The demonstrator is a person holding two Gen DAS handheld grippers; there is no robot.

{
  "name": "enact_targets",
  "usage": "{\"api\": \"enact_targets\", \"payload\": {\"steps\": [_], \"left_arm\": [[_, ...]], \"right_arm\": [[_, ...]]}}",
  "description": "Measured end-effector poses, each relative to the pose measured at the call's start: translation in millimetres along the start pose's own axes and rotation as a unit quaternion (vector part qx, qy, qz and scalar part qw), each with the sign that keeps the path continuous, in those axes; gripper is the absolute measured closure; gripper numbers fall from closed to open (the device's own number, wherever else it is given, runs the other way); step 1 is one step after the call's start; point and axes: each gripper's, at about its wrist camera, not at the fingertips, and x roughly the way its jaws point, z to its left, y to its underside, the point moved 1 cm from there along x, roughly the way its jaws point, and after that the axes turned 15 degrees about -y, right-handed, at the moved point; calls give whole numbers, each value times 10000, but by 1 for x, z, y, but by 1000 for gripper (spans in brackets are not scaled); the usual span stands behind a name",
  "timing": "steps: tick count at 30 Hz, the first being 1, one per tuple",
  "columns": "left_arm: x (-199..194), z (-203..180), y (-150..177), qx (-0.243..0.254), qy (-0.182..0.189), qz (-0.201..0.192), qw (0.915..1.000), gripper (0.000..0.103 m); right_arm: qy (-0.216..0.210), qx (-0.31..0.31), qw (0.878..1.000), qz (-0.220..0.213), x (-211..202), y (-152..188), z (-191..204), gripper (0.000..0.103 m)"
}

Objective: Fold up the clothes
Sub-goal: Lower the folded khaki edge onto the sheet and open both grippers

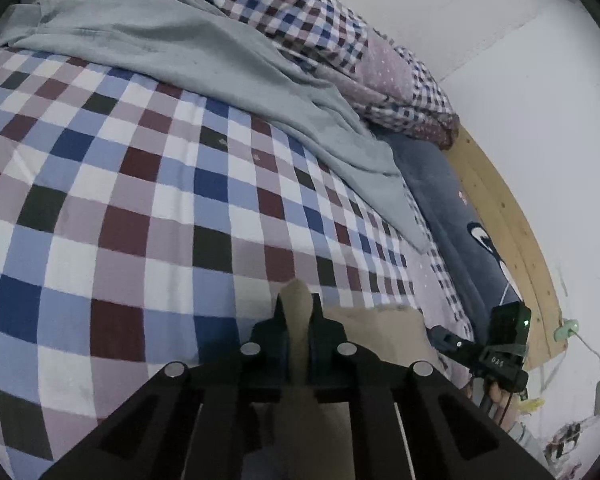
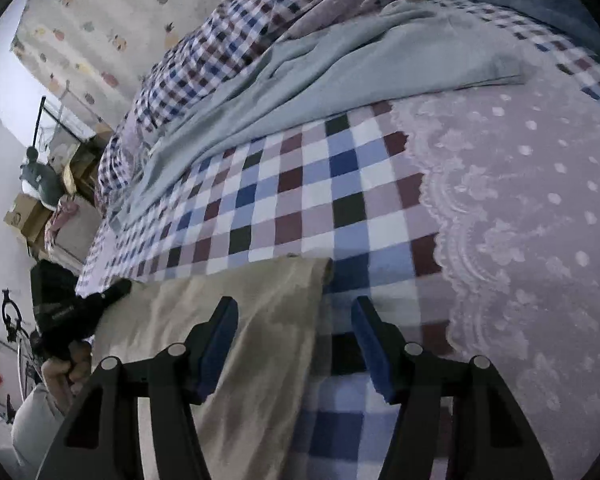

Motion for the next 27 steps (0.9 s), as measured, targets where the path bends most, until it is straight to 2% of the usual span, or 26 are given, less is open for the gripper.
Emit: {"api": "enact_targets", "payload": {"steps": [1,2,4,5,7,9,12,14,15,16,17,18,20,22,24,26,27], "left_arm": [[1,2,0,-19,-11,-9,10000,97],[2,3,0,-38,-22,-16,10000,97],[3,6,1,-94,-8,-35,9999,97],[3,8,1,-137,13,-48,9999,97],[0,11,0,-222,34,-103,9997,98],[-7,8,0,-194,30,-299,9994,99],[-9,3,1,-74,-189,-498,9986,98],[1,8,3,-152,-329,-369,9987,98],[3,11,4,-211,-301,-336,9988,98],[5,13,4,-271,-269,-305,9988,95],[5,15,4,-319,-238,-313,9987,95],[5,16,4,-346,-200,-299,9988,95],[5,19,5,-395,-121,-269,9988,93],[5,21,5,-420,-93,-240,9988,87],[1,19,6,-391,-147,-265,9988,81],[-6,16,9,-344,-202,-327,9987,68],[-10,14,10,-320,-230,-358,9986,57]], "right_arm": [[-25,-66,10000,61,4,-1,2,46],[-50,-133,9998,121,8,-2,3,54],[8,-275,9993,254,19,-4,5,73],[45,-328,9990,295,23,-5,6,92],[205,-438,9986,209,22,-8,12,95],[297,-649,9974,-85,14,-15,28,96],[574,-900,9941,-201,17,-19,39,96],[1023,-932,9904,34,34,-12,28,94],[1134,-863,9897,119,40,-10,21,88],[1151,-793,9902,76,40,-10,18,88],[1249,-760,9892,-50,35,-12,19,78],[1390,-740,9873,-192,30,-14,20,61],[1447,-609,9867,-423,19,-14,17,48],[1407,-446,9879,-487,12,-13,16,48],[1611,-496,9843,-518,6,-13,25,48],[1827,-704,9791,-547,-1,-11,43,48],[1870,-819,9775,-536,-2,-9,53,47]]}}
